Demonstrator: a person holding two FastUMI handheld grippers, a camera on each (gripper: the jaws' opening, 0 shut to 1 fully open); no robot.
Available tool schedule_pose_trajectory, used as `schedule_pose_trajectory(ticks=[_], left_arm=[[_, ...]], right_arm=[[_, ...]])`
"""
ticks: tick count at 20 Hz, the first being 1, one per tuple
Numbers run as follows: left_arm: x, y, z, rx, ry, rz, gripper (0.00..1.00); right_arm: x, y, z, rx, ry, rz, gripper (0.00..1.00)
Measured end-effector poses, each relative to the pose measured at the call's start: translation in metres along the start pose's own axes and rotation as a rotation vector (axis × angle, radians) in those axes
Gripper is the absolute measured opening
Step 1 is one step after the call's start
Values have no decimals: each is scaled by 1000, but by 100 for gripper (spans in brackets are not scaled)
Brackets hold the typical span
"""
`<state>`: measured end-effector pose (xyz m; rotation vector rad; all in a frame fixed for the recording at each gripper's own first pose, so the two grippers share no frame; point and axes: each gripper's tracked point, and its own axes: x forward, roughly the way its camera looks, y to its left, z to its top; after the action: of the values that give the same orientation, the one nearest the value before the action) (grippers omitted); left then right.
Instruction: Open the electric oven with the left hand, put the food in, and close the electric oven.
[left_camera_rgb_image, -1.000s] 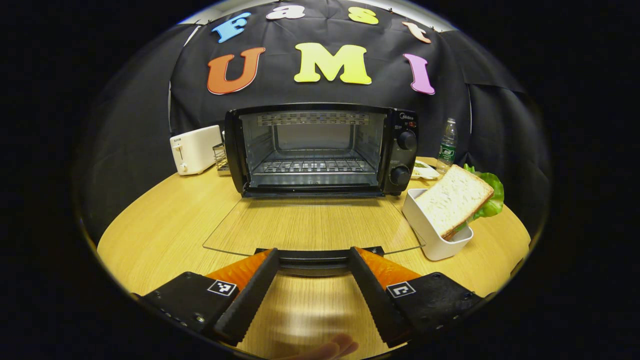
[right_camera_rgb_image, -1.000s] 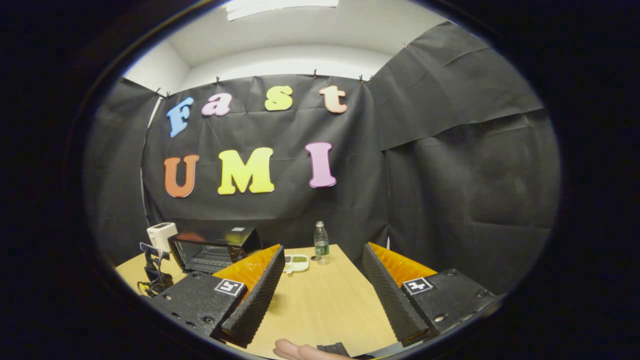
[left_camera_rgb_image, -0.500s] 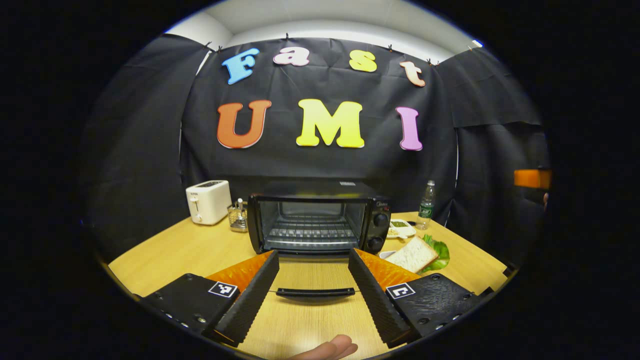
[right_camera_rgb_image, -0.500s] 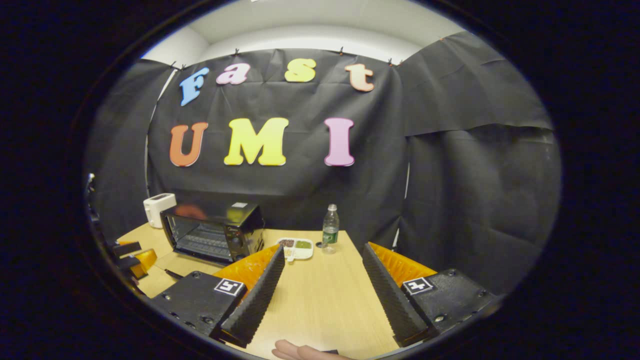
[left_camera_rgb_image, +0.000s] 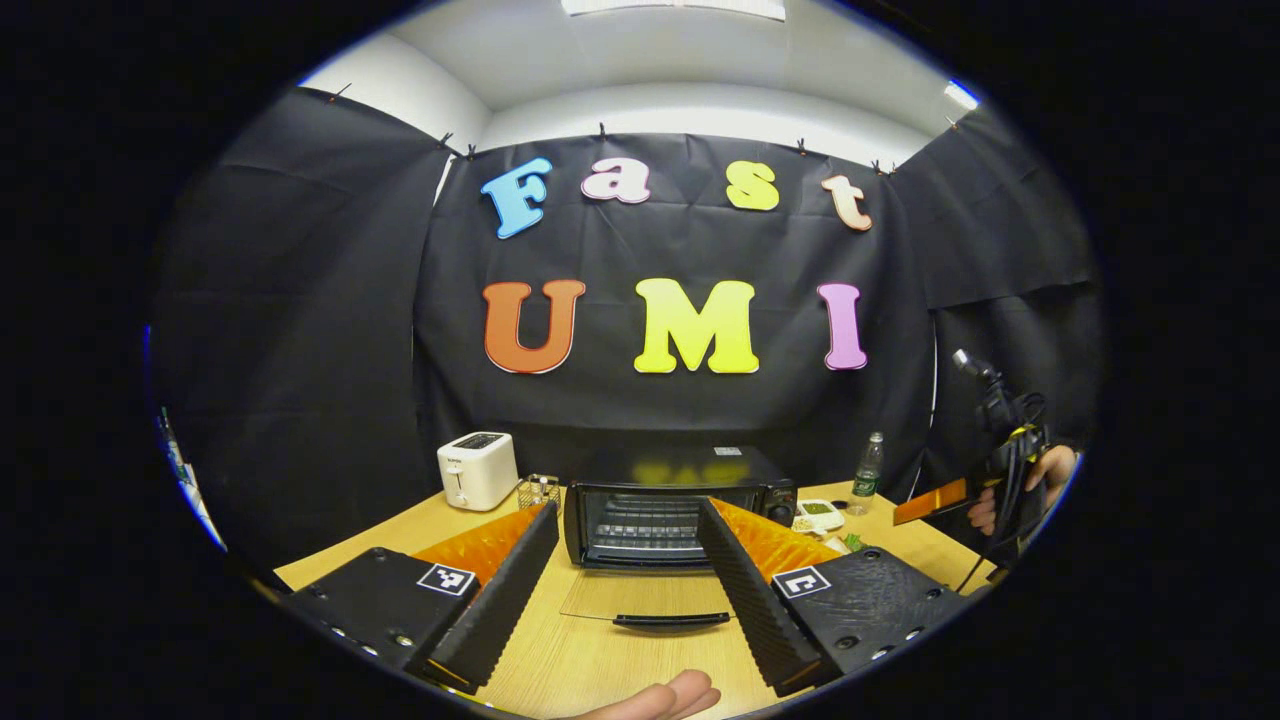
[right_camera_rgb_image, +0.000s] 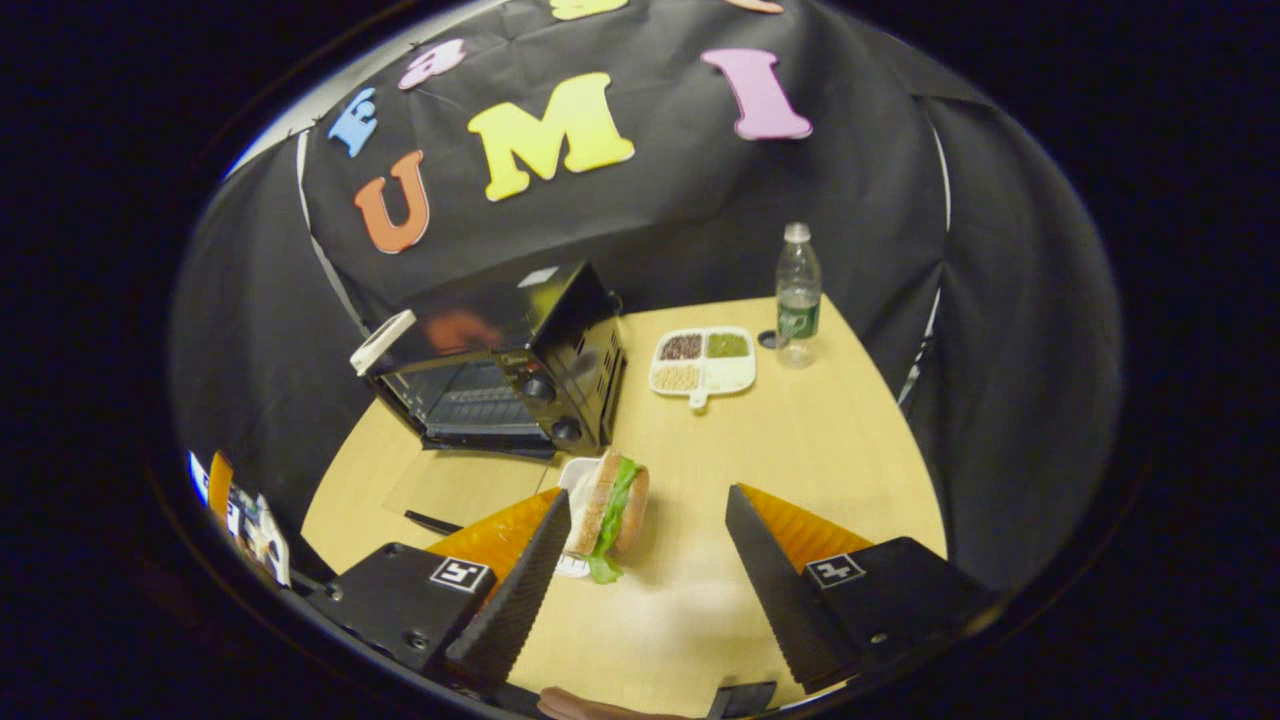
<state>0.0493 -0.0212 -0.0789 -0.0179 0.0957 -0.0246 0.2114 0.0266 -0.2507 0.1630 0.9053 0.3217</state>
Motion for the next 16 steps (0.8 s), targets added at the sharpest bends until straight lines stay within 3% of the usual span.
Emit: schedule_pose_trajectory(ticks=[1, 2, 10, 16], left_arm=[[-4, 3, 6, 3, -13, 7, 92], [-7, 3, 12, 11, -25, 11, 92], [-13, -15, 23, 66, -59, -13, 92], [-9, -17, 13, 86, -37, -10, 92]], right_arm=[[11, 0, -3, 22, 54, 12, 98], [19, 3, -5, 44, 103, 39, 92], [64, 29, -17, 181, 364, 224, 86], [77, 34, -20, 179, 416, 232, 80]])
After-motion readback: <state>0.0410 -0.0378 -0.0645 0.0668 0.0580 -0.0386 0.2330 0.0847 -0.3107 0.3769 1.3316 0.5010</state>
